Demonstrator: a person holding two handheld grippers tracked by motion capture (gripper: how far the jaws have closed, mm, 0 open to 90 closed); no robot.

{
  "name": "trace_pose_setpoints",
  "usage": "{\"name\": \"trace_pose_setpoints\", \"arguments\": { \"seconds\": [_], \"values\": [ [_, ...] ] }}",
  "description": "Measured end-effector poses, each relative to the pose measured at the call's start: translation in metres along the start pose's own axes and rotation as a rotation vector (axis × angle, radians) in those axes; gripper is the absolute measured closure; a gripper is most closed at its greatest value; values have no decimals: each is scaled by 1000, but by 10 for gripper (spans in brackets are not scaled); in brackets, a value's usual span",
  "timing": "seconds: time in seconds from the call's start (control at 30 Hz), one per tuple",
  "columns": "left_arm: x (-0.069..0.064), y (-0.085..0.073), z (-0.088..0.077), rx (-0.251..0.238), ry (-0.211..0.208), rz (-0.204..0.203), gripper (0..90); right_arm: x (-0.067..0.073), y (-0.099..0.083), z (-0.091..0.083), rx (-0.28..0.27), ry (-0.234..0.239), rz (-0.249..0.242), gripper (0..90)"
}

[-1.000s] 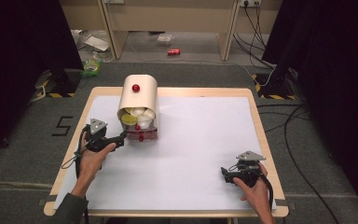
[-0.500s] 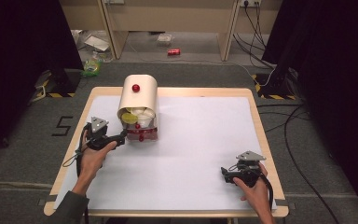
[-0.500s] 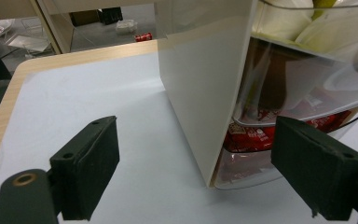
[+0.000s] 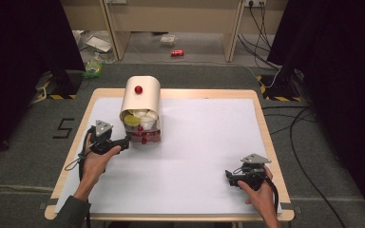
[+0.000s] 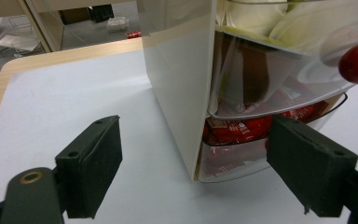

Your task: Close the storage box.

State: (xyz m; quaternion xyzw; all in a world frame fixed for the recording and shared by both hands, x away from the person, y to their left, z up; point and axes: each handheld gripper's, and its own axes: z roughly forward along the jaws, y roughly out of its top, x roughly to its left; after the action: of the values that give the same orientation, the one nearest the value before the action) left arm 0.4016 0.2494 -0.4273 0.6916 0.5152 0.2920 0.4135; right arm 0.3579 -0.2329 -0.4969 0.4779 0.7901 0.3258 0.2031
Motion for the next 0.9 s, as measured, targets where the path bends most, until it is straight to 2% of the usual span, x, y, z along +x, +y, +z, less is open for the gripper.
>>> {"name": "trace_pose_setpoints", "arguments": {
  "seconds": [0.27,0.43,0.57,0.9],
  "values": [
    [2,-1,-3,9,-11,-3,174,0,0,0,0,0,0,69],
    [4,-1,-8,11,-35,-13,165,0,0,0,0,1,1,69],
    [3,-3,-9,20,-55,0,160,0,0,0,0,0,0,69],
    [2,-6,-15,13,-89,-5,158,0,0,0,0,0,0,69]
  ]
}}
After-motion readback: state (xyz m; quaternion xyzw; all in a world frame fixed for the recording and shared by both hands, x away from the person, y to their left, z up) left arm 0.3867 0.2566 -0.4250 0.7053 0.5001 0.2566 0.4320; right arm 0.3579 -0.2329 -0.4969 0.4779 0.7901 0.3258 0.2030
